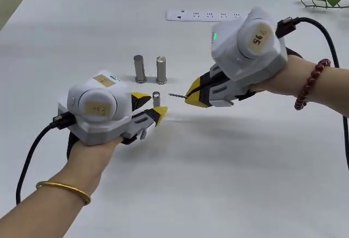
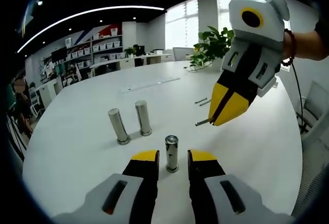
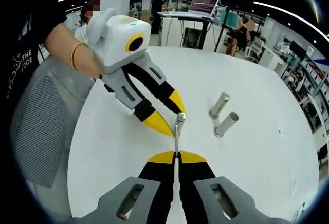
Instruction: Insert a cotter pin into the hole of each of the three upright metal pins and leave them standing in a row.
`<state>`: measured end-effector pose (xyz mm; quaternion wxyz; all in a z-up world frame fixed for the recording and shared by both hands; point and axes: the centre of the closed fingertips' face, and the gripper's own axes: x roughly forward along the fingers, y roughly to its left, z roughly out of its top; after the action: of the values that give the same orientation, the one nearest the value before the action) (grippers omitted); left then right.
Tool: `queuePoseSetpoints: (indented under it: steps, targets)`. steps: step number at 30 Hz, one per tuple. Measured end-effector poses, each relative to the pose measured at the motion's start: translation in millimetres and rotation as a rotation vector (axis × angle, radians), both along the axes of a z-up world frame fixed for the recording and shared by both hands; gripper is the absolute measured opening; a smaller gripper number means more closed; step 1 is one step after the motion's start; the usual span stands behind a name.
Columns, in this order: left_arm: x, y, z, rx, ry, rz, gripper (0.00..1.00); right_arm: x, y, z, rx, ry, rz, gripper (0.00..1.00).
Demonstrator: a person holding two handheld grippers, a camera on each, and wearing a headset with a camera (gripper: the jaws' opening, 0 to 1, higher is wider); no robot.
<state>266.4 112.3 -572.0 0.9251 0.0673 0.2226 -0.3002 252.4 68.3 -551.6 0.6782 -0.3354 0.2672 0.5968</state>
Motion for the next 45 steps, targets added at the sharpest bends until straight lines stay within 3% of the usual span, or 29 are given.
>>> queuePoseSetpoints:
  steps: [22, 45]
  targets:
    - [4.0, -1.3, -14.6, -0.016, 0.022, 0.011, 0.07, 6.6, 13.4, -14.4, 0.002, 0.024, 0.016, 0.0]
    - [5.0, -1.7, -17.9, -0.021, 0.019, 0.015, 0.06, 11.0, 20.7, -19.2, -0.001, 0.02, 0.027, 0.0]
